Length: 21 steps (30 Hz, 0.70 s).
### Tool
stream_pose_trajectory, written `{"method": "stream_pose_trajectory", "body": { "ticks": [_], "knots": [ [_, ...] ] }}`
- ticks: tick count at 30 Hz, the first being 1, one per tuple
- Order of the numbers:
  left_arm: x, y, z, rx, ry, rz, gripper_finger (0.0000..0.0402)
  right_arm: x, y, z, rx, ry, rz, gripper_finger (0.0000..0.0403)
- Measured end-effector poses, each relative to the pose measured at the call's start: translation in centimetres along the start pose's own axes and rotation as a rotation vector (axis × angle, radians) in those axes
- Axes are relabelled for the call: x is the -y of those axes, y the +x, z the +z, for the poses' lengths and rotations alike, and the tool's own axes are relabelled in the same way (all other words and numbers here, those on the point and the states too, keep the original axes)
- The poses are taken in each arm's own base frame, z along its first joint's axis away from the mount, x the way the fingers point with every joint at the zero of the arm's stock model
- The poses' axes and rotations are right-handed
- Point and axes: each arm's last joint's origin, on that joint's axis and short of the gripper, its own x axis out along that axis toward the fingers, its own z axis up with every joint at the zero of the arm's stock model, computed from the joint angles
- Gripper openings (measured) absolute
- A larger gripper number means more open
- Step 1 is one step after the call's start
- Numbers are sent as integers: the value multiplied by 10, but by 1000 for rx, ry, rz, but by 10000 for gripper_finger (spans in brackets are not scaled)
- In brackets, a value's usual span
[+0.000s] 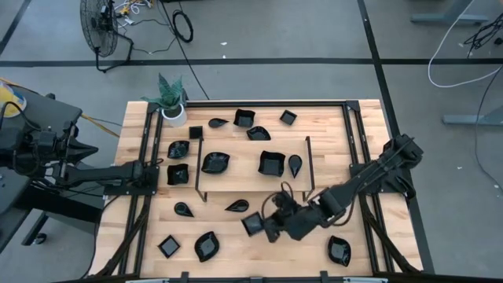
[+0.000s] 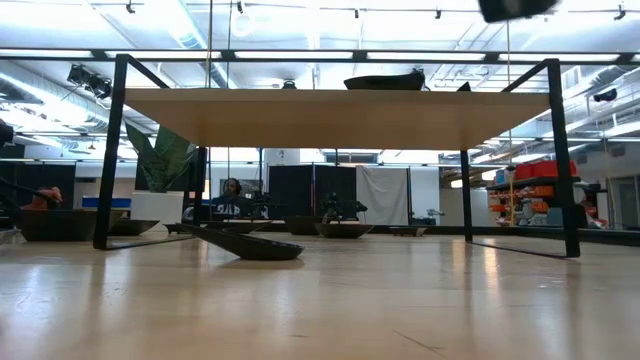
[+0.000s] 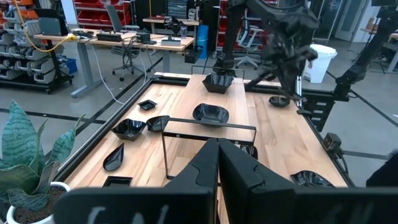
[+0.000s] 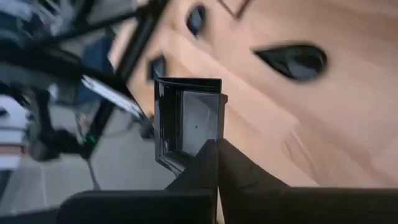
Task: Pick & Place Mini shaped plates
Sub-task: Put the square plate on the shelf
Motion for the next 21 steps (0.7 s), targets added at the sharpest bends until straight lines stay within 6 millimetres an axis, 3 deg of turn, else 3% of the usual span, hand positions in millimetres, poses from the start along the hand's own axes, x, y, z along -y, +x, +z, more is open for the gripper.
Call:
{"method": "stream_pose_trajectory", "body": {
  "ticks": [9,21],
  "knots": [
    [0,0,0,0,0,0,18,-4,11,39,86,170,62,1],
    [0,0,0,0,0,0,18,6,20,64,206,468,31,1]
  ]
}}
